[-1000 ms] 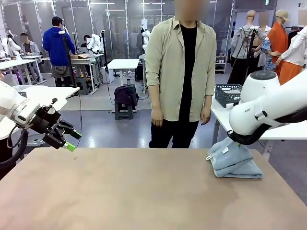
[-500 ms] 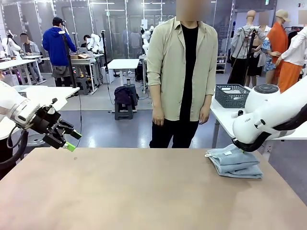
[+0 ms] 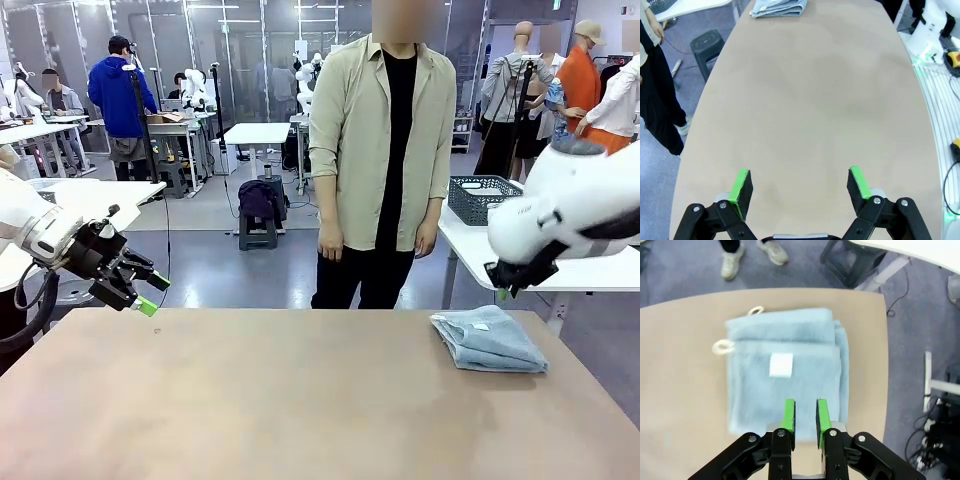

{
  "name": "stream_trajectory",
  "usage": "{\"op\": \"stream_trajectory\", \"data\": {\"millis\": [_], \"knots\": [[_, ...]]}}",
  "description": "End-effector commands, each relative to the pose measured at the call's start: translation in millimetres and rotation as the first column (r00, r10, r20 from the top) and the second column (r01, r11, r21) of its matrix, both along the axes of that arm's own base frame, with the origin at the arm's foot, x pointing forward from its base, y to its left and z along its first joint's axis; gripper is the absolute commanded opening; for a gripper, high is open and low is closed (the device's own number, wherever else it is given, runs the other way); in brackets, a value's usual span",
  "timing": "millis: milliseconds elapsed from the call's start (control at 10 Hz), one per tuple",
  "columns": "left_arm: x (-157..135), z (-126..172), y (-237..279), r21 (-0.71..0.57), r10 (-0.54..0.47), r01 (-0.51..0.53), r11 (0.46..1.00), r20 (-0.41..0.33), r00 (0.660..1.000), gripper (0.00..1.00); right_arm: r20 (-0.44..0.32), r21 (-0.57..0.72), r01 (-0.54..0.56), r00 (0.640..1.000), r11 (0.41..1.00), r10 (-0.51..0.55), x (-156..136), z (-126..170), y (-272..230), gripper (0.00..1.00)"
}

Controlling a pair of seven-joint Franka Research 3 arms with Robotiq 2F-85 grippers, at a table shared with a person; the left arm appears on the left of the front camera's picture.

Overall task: Fold the towels and place them in the basket.
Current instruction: Stack the folded Towel with hook on the right side of the table.

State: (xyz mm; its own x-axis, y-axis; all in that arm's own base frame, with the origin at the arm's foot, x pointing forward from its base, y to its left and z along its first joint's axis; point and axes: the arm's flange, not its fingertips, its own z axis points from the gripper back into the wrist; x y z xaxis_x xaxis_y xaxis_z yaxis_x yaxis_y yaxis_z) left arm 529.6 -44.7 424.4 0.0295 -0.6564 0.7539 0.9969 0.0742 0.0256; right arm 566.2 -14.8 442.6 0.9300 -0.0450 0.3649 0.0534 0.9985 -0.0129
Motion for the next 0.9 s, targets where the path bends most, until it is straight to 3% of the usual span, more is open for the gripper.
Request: {"op": "stream_trajectory", "data": {"millis": [0,200,500,800], "knots": [[-1.1,1.4,0.5,0.006,-0.006,0.006,1.000,0.004,1.000,0.96,0.011,0.082,0.043,0.999,0.996,-0.044,-65.7,76.8,1.2,0.24],[-1.1,1.4,0.5,0.006,-0.006,0.006,1.000,0.004,1.000,0.96,0.051,0.022,0.130,0.990,0.991,-0.131,-126.3,142.5,10.9,0.24],[-1.1,1.4,0.5,0.006,-0.006,0.006,1.000,0.004,1.000,0.96,-0.039,0.093,0.137,0.990,0.986,-0.134,-207.7,210.3,30.5,0.24],[-1.1,1.4,0.5,0.006,-0.006,0.006,1.000,0.004,1.000,0.96,-0.013,0.072,0.093,0.996,0.993,-0.093,-264.9,237.7,47.4,0.24]]}}
